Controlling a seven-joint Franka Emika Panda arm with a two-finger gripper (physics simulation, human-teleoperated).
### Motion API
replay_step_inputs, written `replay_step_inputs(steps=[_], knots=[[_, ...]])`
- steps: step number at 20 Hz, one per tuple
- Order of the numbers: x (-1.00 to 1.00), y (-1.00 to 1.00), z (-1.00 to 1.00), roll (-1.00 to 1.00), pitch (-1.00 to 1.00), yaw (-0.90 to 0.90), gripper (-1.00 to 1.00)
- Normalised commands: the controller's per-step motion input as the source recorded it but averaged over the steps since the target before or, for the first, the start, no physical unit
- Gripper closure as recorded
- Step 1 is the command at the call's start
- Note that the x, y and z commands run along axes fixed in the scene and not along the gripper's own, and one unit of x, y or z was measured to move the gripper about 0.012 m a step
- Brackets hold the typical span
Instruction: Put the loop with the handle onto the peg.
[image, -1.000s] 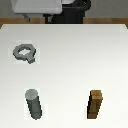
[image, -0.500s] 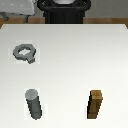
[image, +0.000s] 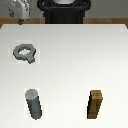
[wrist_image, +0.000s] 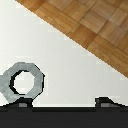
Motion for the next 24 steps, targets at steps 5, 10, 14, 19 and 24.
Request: replay_step_inputs(steps=[5, 10, 14, 19, 24], knots=[[0.00, 0.00, 0.00, 0.00, 0.00, -1.00, -1.00], [0.00, 0.00, 0.00, 0.00, 0.00, -0.98, -1.00], [0.00, 0.00, 0.00, 0.00, 0.00, -1.00, -1.00], [0.00, 0.00, 0.00, 0.00, 0.00, -0.38, -1.00], [0.80, 0.00, 0.00, 0.00, 0.00, 0.00, -1.00]])
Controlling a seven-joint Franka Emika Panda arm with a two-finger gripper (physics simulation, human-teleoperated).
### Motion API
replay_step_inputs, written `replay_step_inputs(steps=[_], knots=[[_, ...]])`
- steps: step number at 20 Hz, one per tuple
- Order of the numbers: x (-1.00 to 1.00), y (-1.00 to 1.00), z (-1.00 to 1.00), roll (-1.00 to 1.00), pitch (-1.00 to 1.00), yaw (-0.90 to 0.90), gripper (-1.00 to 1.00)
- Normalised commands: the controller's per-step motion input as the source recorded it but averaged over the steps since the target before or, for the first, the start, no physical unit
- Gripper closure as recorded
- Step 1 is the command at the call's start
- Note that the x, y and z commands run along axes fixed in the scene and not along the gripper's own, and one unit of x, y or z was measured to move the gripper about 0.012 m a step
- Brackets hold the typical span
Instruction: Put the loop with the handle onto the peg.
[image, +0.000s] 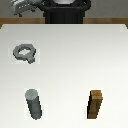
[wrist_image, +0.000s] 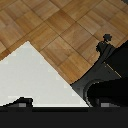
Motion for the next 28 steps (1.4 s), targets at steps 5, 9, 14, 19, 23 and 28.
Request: replay_step_inputs(steps=[5, 9, 14, 19, 23, 28], knots=[[1.00, 0.00, 0.00, 0.00, 0.00, 0.00, -1.00], [1.00, 0.00, 0.00, 0.00, 0.00, 0.00, -1.00], [1.00, 0.00, 0.00, 0.00, 0.00, 0.00, -1.00], [0.80, -0.25, 0.00, 0.00, 0.00, 0.00, -1.00], [0.00, -0.25, 0.62, 0.00, 0.00, 0.00, -1.00], [0.67, 0.00, 0.20, 0.00, 0.00, 0.00, -1.00]])
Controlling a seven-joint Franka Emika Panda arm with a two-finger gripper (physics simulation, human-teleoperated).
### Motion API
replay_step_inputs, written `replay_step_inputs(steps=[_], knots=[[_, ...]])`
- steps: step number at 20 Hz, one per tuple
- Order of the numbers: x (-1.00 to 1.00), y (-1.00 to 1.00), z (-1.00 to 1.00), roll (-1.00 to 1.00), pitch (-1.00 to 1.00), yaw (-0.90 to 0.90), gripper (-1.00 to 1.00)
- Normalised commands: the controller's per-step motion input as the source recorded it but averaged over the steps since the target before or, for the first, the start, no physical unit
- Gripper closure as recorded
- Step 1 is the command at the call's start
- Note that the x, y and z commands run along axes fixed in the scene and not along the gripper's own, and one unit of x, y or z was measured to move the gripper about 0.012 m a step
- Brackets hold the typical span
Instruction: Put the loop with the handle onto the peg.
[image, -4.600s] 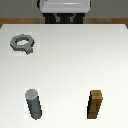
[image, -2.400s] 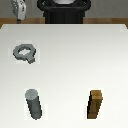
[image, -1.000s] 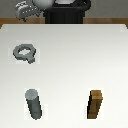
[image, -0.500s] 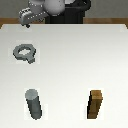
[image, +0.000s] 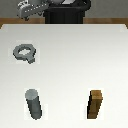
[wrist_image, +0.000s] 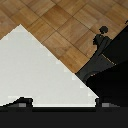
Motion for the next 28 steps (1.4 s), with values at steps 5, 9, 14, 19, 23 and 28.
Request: replay_step_inputs(steps=[5, 9, 14, 19, 23, 28], knots=[[1.00, 0.00, 0.00, 0.00, 0.00, 0.00, -1.00], [1.00, 0.00, 0.00, 0.00, 0.00, 0.00, -1.00], [1.00, 0.00, 0.00, 0.00, 0.00, 0.00, -1.00], [1.00, 0.00, 0.00, 0.00, 0.00, 0.00, -1.00], [1.00, 0.00, 0.00, 0.00, 0.00, 0.00, -1.00], [1.00, 0.00, 0.00, 0.00, 0.00, 0.00, -1.00]])
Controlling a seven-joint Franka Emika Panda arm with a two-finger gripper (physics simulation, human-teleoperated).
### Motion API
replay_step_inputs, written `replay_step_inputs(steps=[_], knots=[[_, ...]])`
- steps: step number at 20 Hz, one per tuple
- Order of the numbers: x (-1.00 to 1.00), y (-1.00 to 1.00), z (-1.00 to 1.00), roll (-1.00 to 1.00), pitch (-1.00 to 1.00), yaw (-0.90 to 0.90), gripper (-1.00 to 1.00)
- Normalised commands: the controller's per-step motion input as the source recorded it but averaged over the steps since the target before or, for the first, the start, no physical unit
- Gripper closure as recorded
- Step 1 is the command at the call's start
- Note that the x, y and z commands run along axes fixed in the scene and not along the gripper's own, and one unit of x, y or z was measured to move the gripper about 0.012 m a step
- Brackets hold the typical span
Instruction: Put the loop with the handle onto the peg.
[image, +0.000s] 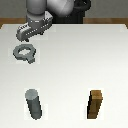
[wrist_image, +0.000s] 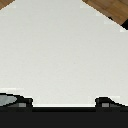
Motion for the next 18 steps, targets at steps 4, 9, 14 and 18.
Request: replay_step_inputs(steps=[4, 9, 14, 18], knots=[[1.00, 0.00, 0.00, 0.00, 0.00, 0.00, -1.00], [0.60, -0.20, 0.00, 0.00, 0.00, 0.00, -1.00], [0.00, -0.20, 0.00, 0.00, 0.00, 0.00, -1.00], [0.00, 0.00, 0.00, 0.00, 0.00, 0.00, -1.00]])
